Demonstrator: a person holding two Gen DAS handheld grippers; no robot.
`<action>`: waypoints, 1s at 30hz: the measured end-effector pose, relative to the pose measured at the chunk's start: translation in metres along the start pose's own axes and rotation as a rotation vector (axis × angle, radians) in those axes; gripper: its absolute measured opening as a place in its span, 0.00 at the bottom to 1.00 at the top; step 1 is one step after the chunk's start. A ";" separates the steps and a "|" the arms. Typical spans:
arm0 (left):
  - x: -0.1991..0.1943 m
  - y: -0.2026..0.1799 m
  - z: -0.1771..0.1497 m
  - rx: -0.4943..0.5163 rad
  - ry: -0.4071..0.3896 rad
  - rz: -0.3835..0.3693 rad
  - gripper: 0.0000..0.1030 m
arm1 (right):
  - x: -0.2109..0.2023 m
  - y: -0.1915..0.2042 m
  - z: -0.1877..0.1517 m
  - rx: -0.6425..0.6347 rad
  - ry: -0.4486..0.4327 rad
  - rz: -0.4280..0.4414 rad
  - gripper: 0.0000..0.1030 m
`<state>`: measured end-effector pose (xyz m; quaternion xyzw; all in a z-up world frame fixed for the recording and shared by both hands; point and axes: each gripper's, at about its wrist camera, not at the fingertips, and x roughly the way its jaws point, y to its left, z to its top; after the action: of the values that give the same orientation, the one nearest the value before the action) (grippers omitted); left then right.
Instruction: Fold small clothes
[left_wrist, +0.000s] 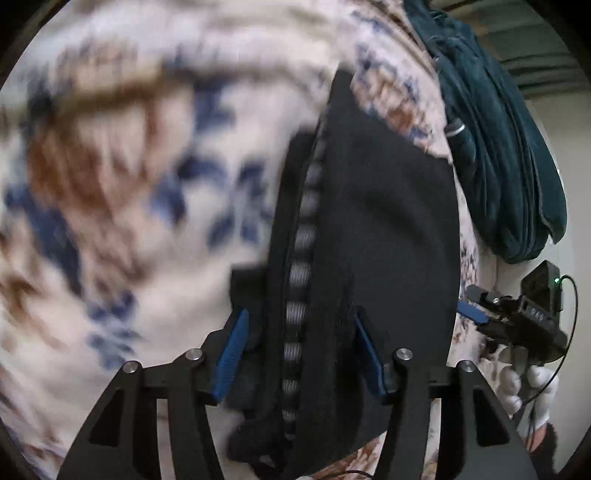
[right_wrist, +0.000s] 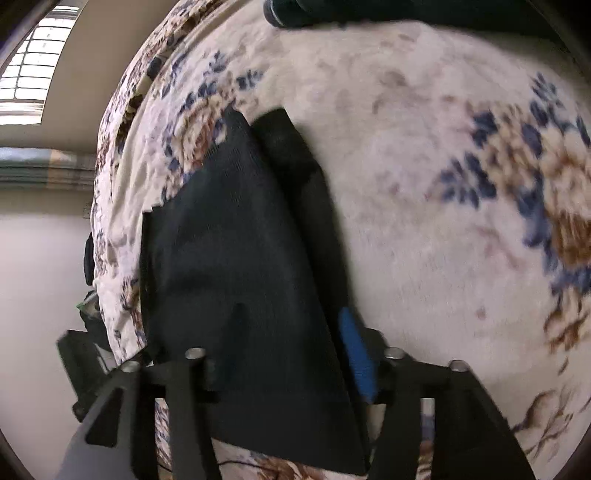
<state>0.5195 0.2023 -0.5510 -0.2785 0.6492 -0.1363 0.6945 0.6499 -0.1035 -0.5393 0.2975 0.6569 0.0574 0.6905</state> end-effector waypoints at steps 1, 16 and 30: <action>0.004 0.001 -0.004 -0.019 -0.019 -0.029 0.52 | 0.007 -0.002 -0.005 -0.007 0.018 -0.011 0.56; -0.017 0.034 0.008 -0.081 -0.081 -0.248 0.34 | 0.035 -0.038 -0.024 0.122 0.075 0.183 0.27; -0.007 -0.008 -0.046 -0.027 0.000 -0.153 0.45 | 0.033 0.000 -0.042 -0.054 0.110 -0.003 0.48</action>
<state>0.4751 0.1901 -0.5414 -0.3364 0.6279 -0.1803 0.6783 0.6146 -0.0736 -0.5660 0.2743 0.6925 0.0904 0.6611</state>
